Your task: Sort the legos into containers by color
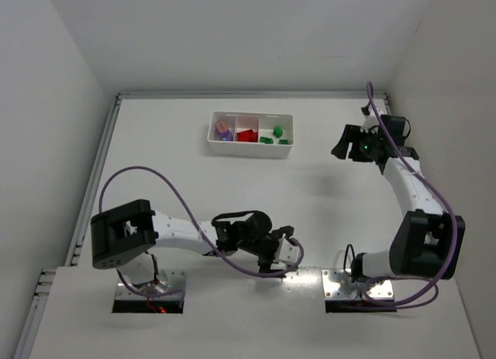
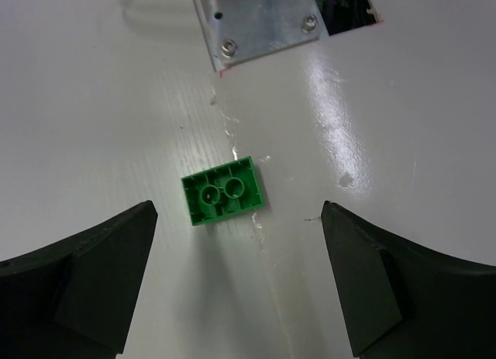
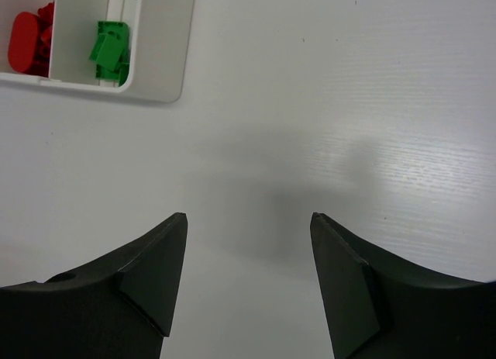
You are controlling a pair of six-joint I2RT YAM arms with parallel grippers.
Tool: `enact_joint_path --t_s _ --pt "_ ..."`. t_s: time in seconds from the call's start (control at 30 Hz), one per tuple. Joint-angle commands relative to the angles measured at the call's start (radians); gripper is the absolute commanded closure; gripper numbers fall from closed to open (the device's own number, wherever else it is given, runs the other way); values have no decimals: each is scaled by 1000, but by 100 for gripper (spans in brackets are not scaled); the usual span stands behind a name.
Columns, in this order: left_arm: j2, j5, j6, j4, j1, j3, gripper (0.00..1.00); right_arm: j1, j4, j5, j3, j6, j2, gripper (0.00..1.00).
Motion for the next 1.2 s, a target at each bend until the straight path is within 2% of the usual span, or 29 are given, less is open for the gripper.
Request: enact_joint_path --t_s 0.0,0.33,0.83,1.0,1.17 --pt "47 29 10 32 -28 45 5 -15 19 -30 19 -25 -53 34" --pt "139 20 -47 84 -37 79 4 -56 -12 -76 -10 -57 -117 34" --pt "219 38 -65 58 -19 138 4 -108 -21 -143 -19 -66 -99 34" --pt "240 49 -75 48 3 147 8 -118 -21 -162 -10 -66 -90 34" --pt "278 70 -108 48 35 167 24 -127 -21 -171 -10 -66 -90 34"
